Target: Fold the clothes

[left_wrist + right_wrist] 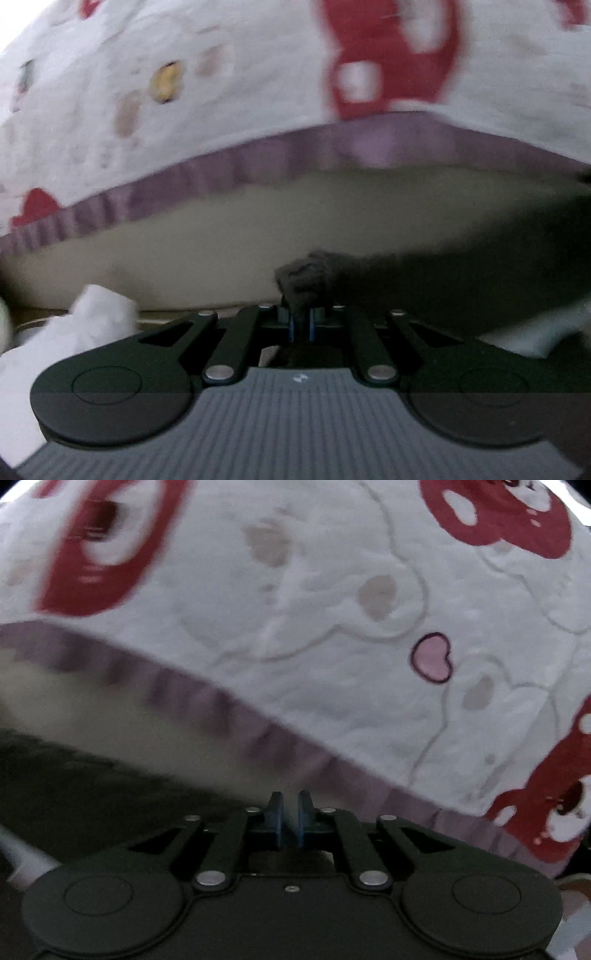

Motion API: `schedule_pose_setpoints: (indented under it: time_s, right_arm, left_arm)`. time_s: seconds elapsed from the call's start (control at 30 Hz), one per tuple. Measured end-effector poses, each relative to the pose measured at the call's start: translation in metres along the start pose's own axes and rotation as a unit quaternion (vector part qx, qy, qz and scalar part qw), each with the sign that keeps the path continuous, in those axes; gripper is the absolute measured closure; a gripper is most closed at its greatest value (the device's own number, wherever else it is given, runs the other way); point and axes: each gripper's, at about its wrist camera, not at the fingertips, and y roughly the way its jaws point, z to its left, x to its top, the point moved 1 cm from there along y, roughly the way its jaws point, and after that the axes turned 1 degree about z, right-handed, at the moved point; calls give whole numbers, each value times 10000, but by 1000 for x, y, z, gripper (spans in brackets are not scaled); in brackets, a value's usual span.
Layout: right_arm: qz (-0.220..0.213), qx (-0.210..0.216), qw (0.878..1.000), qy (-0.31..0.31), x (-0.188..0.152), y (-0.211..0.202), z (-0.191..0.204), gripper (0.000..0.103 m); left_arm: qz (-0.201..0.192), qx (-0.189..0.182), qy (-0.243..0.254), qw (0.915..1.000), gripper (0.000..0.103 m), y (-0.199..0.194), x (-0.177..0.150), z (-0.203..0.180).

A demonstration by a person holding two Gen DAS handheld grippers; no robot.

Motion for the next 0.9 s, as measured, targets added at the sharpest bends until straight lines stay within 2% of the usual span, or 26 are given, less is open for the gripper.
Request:
schedule_pose_setpoints:
  time_s: [0.03, 0.13, 0.17, 0.2, 0.23, 0.27, 0.3, 0.37, 0.43, 0.5, 0.57, 0.63, 0.7, 0.77, 0.9]
  right_arm:
    - [231, -50, 9997, -39, 1, 11, 2, 95]
    - [658, -104, 9978, -33, -17, 18, 0, 90]
    - [749, -7, 9972, 63, -28, 13, -6, 83]
    - [839, 91, 9963, 158, -40, 8, -11, 70]
    - [923, 199, 9951, 296, -54, 0, -18, 65]
    - [1001, 317, 9933, 474, -70, -11, -29, 59]
    - [1128, 430, 9904, 667, -86, -21, -40, 59]
    - [1425, 606, 9813, 1142, -118, -40, -66, 58]
    - [1566, 643, 9696, 1766, -150, -62, -96, 56]
    - [1555, 520, 9606, 2244, -180, -81, -123, 50]
    - [1529, 363, 9555, 2495, -200, -94, -141, 50]
    - [1456, 331, 9547, 2574, -213, -103, -154, 48]
    - [1364, 337, 9534, 2669, -223, -110, -165, 43]
    - [1247, 571, 9473, 2895, -228, -105, -172, 39]
    - [1392, 905, 9269, 3365, -245, -90, -174, 34]
  left_arm:
    - [40, 245, -197, 9995, 95, 15, 1, 6]
    - [754, 481, -935, 9916, 88, 45, -18, 28]
    - [784, 351, -943, 9918, 87, 41, -25, 29]
    - [804, 228, -930, 9922, 84, 37, -33, 29]
    - [783, 147, -810, 9935, 73, 28, -41, 27]
    - [817, 29, -674, 9944, 65, 20, -47, 24]
    - [913, -236, -642, 9935, 61, 15, -51, 23]
    - [1099, -753, -584, 9894, 61, 4, -59, 20]
    - [1233, -1056, -555, 9852, 61, -3, -65, 15]
    - [1300, -1280, -626, 9812, 61, -6, -67, 9]
    - [1382, -1524, -792, 9754, 61, -4, -67, 3]
    - [1480, -1709, -1030, 9686, 63, 0, -67, -4]
    - [1519, -1903, -1215, 9623, 64, 2, -67, -15]
    - [1534, -2065, -1269, 9580, 64, 3, -67, -30]
    - [1581, -2014, -1223, 9589, 62, 9, -71, -56]
